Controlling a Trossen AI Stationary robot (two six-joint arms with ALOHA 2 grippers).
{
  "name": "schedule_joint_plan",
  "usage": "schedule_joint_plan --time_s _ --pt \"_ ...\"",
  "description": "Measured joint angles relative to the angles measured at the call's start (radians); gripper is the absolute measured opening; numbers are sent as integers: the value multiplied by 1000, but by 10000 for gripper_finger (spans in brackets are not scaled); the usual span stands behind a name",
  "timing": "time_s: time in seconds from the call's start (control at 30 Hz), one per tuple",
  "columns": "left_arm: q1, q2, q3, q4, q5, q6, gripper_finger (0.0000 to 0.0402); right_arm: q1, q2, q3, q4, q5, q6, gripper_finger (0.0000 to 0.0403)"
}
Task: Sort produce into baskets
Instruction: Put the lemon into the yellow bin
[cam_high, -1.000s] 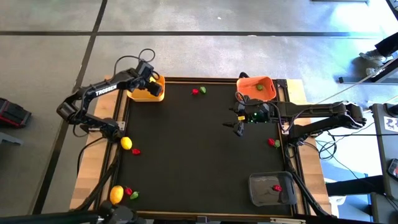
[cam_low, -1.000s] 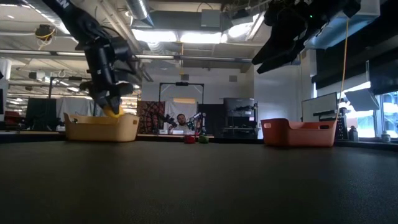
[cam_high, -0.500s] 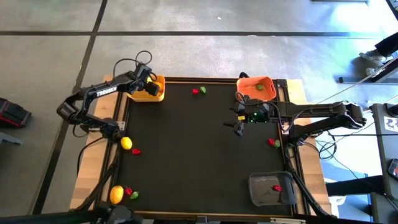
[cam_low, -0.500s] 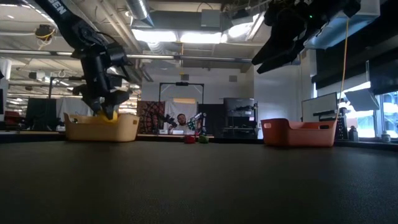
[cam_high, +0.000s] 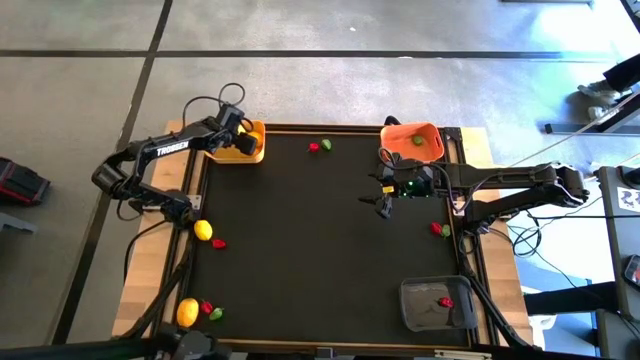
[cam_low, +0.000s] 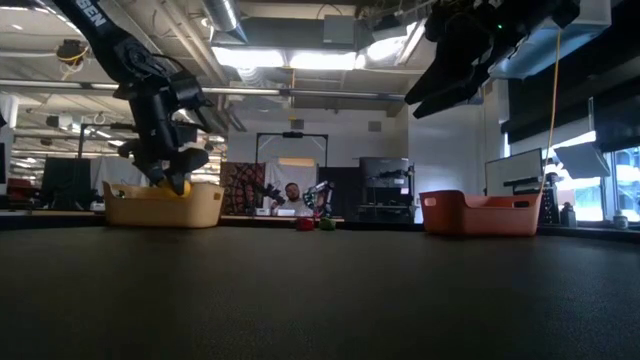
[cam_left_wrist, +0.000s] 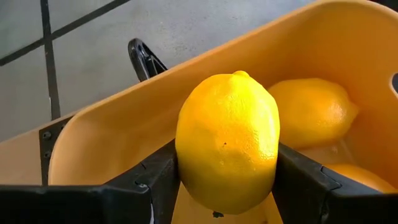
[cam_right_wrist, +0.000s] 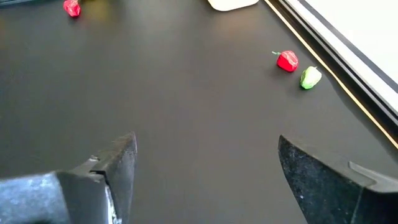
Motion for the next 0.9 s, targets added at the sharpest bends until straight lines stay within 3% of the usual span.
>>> schedule_joint_plan --time_s 0.33,0.77,0.9 --pt "0 0 0 12 21 25 260 0 0 0 0 0 0 319" --pt "-42 -78 59 -70 25 110 265 0 0 0 11 0 0 319" --pt "-107 -122 105 -117 94 159 265 0 0 0 -3 0 0 319"
